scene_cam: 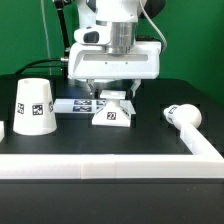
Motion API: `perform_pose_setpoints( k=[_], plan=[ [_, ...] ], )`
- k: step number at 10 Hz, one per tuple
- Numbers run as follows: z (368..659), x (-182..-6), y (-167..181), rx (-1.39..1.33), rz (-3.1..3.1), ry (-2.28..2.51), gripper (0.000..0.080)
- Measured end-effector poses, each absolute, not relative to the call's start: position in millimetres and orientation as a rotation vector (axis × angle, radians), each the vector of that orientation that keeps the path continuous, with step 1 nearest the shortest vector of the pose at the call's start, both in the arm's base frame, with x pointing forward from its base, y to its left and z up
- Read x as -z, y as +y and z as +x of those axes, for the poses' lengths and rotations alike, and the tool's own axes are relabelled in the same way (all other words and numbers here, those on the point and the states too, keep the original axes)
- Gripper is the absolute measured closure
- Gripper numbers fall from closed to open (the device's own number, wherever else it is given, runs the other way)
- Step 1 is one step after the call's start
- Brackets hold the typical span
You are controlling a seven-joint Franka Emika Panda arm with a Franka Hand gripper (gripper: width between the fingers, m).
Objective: Assemble lamp
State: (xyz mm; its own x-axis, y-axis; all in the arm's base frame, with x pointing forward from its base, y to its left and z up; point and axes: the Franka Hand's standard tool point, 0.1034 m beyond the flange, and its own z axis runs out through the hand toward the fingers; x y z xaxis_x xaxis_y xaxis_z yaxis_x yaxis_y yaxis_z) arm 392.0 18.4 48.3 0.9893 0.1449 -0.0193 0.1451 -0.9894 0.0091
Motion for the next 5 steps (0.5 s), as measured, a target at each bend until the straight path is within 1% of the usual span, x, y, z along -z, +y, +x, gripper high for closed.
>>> perform_pose_setpoints(
  k=[1, 2, 5],
  plan=[
    [392.0, -48.3, 18.6, 0.029, 3.123, 0.228, 0.0209],
    [392.6, -49.1, 20.1, 0.027, 3.122, 0.234, 0.0265],
    [392.4, -48.9, 20.2, 0.028, 3.122, 0.24, 0.0265]
  ],
)
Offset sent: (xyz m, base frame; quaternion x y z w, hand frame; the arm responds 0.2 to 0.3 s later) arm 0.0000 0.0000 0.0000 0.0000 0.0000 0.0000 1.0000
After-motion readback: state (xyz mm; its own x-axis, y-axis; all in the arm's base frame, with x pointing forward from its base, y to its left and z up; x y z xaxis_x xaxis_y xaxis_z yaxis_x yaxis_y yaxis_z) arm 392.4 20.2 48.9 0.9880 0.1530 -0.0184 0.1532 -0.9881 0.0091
